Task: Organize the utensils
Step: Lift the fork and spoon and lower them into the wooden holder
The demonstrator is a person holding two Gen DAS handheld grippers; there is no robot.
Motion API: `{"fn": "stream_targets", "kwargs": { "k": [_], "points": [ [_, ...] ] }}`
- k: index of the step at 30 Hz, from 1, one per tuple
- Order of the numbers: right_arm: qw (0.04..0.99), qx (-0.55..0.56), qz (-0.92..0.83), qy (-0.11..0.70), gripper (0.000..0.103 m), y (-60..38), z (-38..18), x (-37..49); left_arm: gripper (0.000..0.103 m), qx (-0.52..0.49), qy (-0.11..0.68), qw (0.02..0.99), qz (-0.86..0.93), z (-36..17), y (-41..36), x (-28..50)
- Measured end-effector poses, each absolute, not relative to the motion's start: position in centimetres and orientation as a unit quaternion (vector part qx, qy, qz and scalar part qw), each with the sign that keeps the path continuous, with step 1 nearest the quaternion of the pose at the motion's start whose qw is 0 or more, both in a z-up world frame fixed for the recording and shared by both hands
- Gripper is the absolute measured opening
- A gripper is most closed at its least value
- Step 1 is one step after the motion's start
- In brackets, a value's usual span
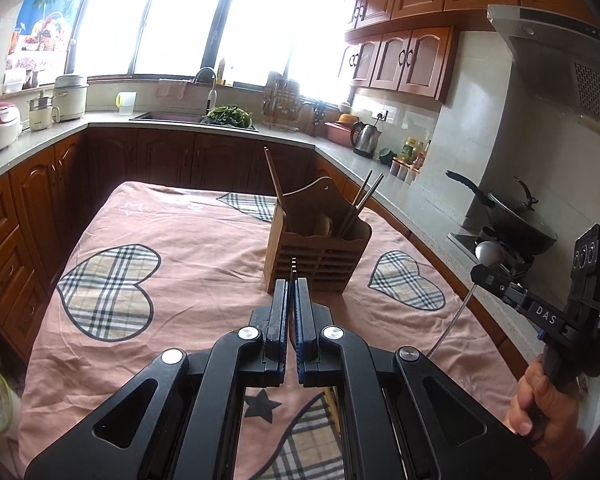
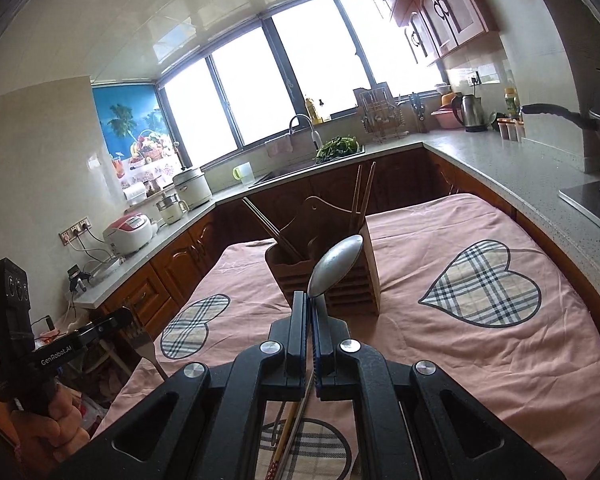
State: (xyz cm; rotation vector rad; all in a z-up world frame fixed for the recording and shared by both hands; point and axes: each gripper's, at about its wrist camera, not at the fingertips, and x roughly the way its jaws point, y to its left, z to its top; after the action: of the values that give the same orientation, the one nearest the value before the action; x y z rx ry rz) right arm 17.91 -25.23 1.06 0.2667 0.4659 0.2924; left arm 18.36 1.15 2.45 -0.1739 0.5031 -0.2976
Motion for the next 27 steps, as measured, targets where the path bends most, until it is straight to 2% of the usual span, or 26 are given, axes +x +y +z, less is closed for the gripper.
{"fn": "stream_targets", "kwargs": {
  "k": [27],
  "points": [
    [0.972,0.120,0.112,0.170,0.002,-26.1,4.1,25.1,0.002,-0.065,0.197,0.972,-0.112,7.1,0.2,27.2]
  ]
}}
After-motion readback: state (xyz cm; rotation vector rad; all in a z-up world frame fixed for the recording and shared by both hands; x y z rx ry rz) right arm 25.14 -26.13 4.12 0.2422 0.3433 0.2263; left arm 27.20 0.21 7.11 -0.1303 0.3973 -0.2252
